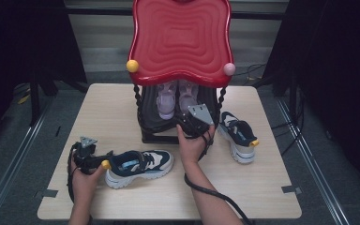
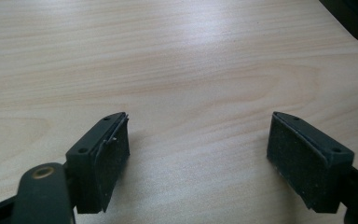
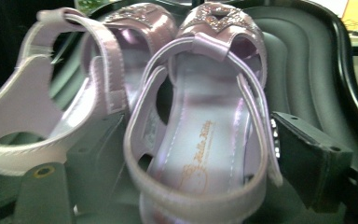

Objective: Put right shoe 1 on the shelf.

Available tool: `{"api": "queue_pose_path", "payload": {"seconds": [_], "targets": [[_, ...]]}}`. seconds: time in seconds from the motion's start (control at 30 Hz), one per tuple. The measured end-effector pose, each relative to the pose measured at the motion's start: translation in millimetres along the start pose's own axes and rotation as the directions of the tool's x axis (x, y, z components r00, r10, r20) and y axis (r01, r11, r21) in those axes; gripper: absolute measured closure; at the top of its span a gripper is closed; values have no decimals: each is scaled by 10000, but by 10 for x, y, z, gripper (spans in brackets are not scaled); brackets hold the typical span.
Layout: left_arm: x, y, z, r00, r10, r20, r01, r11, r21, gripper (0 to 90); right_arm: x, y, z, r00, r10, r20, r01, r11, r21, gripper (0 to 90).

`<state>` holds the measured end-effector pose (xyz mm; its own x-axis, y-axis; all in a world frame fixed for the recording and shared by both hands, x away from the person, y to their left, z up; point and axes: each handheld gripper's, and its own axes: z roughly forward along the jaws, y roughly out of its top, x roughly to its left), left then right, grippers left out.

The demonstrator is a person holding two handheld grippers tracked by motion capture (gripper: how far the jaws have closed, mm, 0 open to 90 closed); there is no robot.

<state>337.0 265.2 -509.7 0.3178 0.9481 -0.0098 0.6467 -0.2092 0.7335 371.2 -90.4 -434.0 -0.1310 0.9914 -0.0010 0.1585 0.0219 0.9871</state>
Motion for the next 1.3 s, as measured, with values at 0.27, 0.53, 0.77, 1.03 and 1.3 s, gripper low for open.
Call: {"api": "queue_pose_path", "payload": {"seconds": [0.27, 0.53, 0.77, 1.03, 1.3], "targets": [[0, 0, 0, 10000, 2, -2, -2, 10000, -2, 206, -32, -26, -195, 9962, -518, -697, 522, 9986, 36, 182], [0, 0, 0, 10000, 0, 3, 0, 10000, -2, 206, -66, 2, -381, 9865, -898, -1372, 906, 9959, 1, 176], [1, 0, 0, 10000, 4, 6, -4, 10000, 0, 206, -99, -20, -520, 9696, -1245, -2105, 1287, 9917, 61, 160], [0, 0, 0, 10000, -3, 4, 3, 10000, 3, 206, -163, -19, -663, 9551, -1440, -2590, 1501, 9887, 37, 145], [0, 0, 0, 10000, 2, 3, -2, 10000, -2, 206, -249, -57, -778, 9388, -1481, -3109, 1591, 9872, 101, 143]]}}
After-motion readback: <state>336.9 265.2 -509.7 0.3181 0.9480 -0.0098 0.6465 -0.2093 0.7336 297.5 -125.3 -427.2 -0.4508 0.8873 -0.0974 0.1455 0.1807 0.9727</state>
